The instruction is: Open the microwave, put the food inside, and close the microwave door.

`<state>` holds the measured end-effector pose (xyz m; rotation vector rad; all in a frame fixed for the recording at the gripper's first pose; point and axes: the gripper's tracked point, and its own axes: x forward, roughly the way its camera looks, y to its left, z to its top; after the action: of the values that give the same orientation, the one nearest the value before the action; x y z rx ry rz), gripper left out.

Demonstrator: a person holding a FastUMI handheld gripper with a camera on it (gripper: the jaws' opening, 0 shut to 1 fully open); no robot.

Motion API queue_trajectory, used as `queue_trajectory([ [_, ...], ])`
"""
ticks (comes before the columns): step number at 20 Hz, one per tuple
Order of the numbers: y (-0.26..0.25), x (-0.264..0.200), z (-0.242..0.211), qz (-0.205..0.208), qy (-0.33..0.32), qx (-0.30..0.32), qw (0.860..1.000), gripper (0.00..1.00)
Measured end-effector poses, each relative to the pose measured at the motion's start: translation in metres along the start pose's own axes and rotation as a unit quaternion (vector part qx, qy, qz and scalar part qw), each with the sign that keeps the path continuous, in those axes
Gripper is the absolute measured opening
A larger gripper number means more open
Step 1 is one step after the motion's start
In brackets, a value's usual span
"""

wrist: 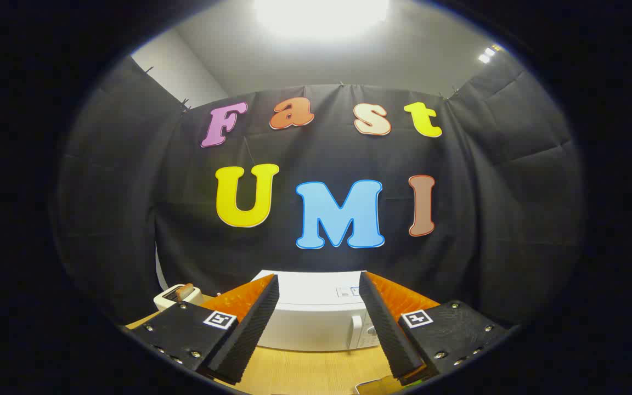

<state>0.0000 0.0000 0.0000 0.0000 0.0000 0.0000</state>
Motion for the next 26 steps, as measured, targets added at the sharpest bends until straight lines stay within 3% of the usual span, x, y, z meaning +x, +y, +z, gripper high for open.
queue_trajectory([
  [15,-0.003,0.005,-0.009,-0.007,0.005,-0.007,1.0,0.94],
  [26,-0.038,0.07,-0.089,-0.032,0.03,-0.018,0.999,0.94],
])
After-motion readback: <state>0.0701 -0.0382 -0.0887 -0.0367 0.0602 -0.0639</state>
